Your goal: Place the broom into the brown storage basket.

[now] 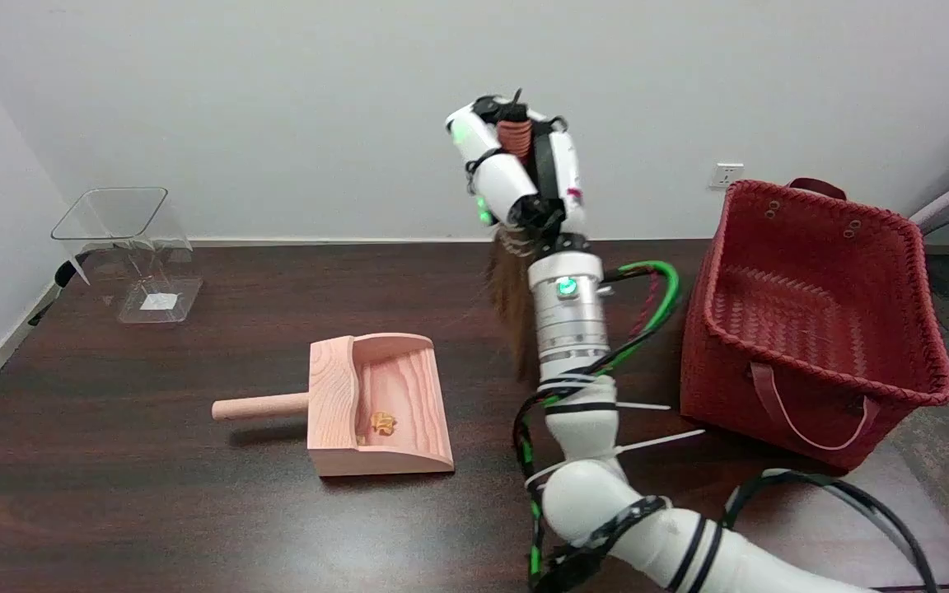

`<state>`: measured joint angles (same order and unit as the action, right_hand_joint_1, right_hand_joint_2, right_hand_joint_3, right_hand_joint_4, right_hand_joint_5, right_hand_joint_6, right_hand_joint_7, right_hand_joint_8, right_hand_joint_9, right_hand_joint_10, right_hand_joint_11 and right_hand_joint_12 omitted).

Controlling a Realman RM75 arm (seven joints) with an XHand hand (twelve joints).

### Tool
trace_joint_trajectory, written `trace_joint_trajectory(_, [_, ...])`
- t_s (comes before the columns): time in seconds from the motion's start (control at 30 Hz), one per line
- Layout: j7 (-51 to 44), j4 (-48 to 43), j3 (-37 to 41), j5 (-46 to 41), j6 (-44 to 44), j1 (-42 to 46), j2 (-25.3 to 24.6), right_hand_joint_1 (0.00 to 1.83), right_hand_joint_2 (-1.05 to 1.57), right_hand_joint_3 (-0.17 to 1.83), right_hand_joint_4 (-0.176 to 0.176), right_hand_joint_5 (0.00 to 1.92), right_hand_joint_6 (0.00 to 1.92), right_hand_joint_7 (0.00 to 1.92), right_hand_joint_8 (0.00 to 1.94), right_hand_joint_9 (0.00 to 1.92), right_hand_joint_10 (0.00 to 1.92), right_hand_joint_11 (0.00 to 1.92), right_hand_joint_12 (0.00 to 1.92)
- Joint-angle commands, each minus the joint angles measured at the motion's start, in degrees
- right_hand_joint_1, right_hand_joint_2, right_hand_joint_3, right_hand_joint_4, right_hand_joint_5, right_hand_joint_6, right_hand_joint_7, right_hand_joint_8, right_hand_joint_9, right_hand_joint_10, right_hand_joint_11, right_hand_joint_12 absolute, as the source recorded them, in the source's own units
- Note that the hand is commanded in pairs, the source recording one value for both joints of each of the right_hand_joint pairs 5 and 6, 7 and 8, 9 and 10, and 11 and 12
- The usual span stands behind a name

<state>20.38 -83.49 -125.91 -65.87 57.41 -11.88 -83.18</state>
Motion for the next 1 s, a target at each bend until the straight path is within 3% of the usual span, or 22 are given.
trace_joint_trajectory(0.03, [-23.56,-16.64,4.18,-0.39,0.89,3.59,11.79,0.88,1.57,0.73,0.000,1.92,1.92,1.92,1.92,1.92,1.92,1.92,1.92])
trace_joint_trajectory(0.23, [-28.34,-19.91,7.08,-0.39,0.89,3.66,15.30,0.89,1.57,0.72,0.000,1.92,1.92,1.92,1.92,1.92,1.92,1.92,1.92])
trace_joint_trajectory(0.63, [-27.87,-17.81,17.05,-0.55,0.89,5.08,19.35,0.87,1.57,0.71,0.000,1.92,1.92,1.92,1.92,1.92,1.92,1.92,1.92])
trace_joint_trajectory(1.0, [-21.60,-12.11,23.78,-3.19,1.01,7.08,23.36,0.85,1.57,0.67,0.000,1.92,1.92,1.92,1.92,1.92,1.92,1.92,1.92])
